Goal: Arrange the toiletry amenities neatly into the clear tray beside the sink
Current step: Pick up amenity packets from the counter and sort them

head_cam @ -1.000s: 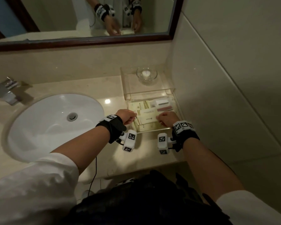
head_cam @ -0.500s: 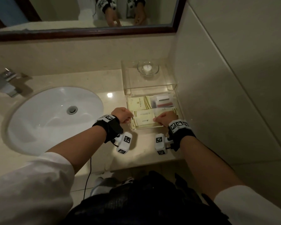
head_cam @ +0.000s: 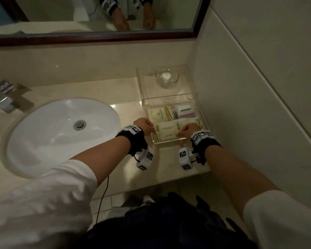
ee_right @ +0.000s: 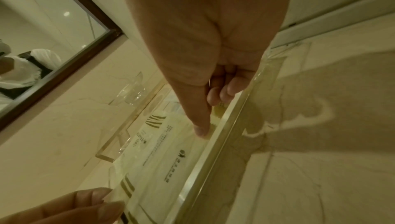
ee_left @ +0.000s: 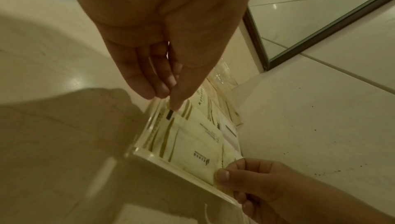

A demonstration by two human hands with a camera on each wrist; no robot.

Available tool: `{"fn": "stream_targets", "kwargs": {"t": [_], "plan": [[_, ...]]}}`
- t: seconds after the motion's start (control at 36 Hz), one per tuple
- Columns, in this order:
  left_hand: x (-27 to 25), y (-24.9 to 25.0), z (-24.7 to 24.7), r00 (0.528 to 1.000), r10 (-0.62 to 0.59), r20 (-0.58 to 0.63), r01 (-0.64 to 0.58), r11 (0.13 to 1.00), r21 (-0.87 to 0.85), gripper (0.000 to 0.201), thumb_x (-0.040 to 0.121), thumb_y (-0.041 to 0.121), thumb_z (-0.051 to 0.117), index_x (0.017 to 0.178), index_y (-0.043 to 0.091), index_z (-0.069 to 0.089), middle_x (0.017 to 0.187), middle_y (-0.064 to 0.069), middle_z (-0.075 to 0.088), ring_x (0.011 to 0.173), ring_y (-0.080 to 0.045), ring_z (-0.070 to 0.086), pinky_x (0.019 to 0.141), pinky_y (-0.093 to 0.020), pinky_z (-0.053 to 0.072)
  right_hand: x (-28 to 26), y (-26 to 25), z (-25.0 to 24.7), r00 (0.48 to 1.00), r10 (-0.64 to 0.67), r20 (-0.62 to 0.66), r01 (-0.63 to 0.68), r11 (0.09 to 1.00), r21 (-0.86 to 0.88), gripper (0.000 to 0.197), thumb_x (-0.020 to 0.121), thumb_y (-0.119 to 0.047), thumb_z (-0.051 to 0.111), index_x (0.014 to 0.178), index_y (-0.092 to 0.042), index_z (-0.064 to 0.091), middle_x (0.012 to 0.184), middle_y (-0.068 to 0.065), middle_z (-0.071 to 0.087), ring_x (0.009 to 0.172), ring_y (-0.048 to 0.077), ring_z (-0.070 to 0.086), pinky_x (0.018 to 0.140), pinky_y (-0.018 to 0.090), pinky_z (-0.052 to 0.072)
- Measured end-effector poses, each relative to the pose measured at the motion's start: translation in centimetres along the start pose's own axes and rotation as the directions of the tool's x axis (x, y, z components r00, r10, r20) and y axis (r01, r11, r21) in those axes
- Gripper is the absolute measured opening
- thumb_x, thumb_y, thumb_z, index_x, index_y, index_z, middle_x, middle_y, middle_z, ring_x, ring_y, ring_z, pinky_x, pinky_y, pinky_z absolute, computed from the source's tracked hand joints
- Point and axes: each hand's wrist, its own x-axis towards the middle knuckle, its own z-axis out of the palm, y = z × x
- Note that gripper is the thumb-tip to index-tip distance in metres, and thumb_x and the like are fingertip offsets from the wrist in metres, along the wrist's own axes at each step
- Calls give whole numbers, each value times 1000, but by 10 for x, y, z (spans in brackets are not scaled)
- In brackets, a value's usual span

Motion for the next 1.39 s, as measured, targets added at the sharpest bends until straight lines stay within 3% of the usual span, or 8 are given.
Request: {"fn": "stream_targets", "kwargs": {"t": [0.11, 0.22, 0.47, 0.69, 0.89, 1.08, 1.19, 1.39], "plan": [[-3, 2, -6, 999, 32, 39, -34, 999, 38, 18, 77, 12, 76, 92, 5, 70, 104, -15, 70, 100, -29, 66, 90, -41, 55, -4, -1, 1, 1000, -7, 2, 7, 999, -35, 21, 76, -31, 78, 66, -22, 62, 85, 2, 64, 85, 21, 61, 73, 26, 43], [0, -2, -12, 995, 53, 87, -58, 997, 59, 19, 77, 14, 75, 72, 19, 58, 89, -7, 65, 98, -28, 66, 87, -42, 56, -7, -1, 3, 999, -6, -43, 5, 1000, -29, 18, 81, -31, 73, 87, -14, 67, 87, 2, 63, 86, 20, 59, 74, 26, 43], [6, -9, -23, 992, 90, 90, -93, 995, 24, 24, 84, 21, 69, 70, 20, 49, 69, 0, 57, 80, -23, 60, 83, -39, 54, -12, -5, 9, 994, 11, -104, -12, 1000, -1, 28, 87, -32, 65, 103, -8, 67, 97, 8, 64, 94, 26, 61, 83, 30, 47], [10, -1, -27, 984, 175, -16, -172, 980, 103, 11, 83, 20, 67, 86, 19, 57, 103, -5, 66, 97, -23, 61, 79, -28, 46, -15, -6, 6, 977, -57, -208, 65, 997, 33, 21, 88, -20, 63, 104, -7, 64, 109, 12, 67, 103, 28, 60, 80, 27, 41], [13, 20, -17, 963, 268, -17, -260, 945, 196, 14, 84, 19, 66, 97, 18, 67, 108, -4, 69, 99, -18, 62, 74, -22, 42, -3, 8, -15, 947, -109, -301, 107, 994, -22, 21, 85, -12, 61, 106, -11, 63, 111, 8, 65, 103, 25, 60, 80, 23, 40], [16, 37, 1, 959, 266, 103, -285, 905, 317, 25, 85, 18, 65, 110, 17, 67, 119, -3, 64, 110, -19, 58, 89, -25, 45, 16, 21, -39, 954, -212, -212, 186, 973, -136, 28, 83, -8, 61, 110, -14, 63, 108, 1, 62, 102, 19, 59, 81, 23, 43], [18, 41, 13, 956, 237, 171, -286, 877, 386, 29, 87, 20, 65, 116, 19, 65, 121, -3, 62, 110, -20, 58, 82, -21, 42, 31, 23, -44, 953, -255, -162, 232, 962, -146, 37, 76, -7, 60, 109, -23, 68, 112, -3, 65, 102, 17, 62, 88, 29, 52], [24, 43, 27, 960, 221, 172, -275, 862, 427, 34, 80, 19, 73, 113, 19, 64, 118, -3, 62, 108, -22, 59, 90, -28, 46, 49, 29, -43, 923, -384, -31, 342, 853, -393, 52, 67, -33, 82, 115, -31, 63, 126, -1, 58, 117, 23, 55, 98, 38, 48]]}}
